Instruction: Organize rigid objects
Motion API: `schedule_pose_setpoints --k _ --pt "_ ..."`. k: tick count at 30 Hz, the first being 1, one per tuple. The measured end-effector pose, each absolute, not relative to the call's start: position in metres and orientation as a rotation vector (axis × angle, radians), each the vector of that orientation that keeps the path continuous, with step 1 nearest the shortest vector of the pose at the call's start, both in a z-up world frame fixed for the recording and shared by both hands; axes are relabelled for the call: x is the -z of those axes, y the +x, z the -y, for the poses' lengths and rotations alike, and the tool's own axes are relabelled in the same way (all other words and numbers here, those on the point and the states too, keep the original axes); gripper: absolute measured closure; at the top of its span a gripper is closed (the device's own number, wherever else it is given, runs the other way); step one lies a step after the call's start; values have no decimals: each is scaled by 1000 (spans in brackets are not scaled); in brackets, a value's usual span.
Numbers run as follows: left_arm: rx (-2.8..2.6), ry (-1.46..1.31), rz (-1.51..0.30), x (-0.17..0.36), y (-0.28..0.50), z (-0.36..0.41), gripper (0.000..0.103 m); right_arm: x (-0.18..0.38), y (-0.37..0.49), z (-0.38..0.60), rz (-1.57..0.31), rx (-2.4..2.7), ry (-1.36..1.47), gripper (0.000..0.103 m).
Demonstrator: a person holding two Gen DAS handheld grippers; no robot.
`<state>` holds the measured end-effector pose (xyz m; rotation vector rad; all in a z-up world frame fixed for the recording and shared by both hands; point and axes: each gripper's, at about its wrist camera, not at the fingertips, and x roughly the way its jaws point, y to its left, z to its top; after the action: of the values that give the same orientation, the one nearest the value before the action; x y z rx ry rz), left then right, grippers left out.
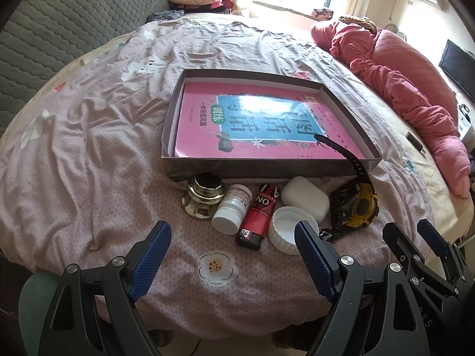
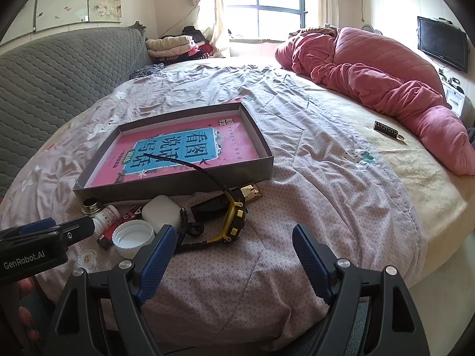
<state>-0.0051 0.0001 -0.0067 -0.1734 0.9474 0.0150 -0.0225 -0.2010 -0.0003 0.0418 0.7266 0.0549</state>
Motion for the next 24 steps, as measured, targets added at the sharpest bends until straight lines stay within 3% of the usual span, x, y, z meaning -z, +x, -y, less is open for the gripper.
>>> schedule_pose_setpoints --k 24 --pt "-22 -189 -950 10 -4 -5 17 3 -22 198 -738 -53 30 23"
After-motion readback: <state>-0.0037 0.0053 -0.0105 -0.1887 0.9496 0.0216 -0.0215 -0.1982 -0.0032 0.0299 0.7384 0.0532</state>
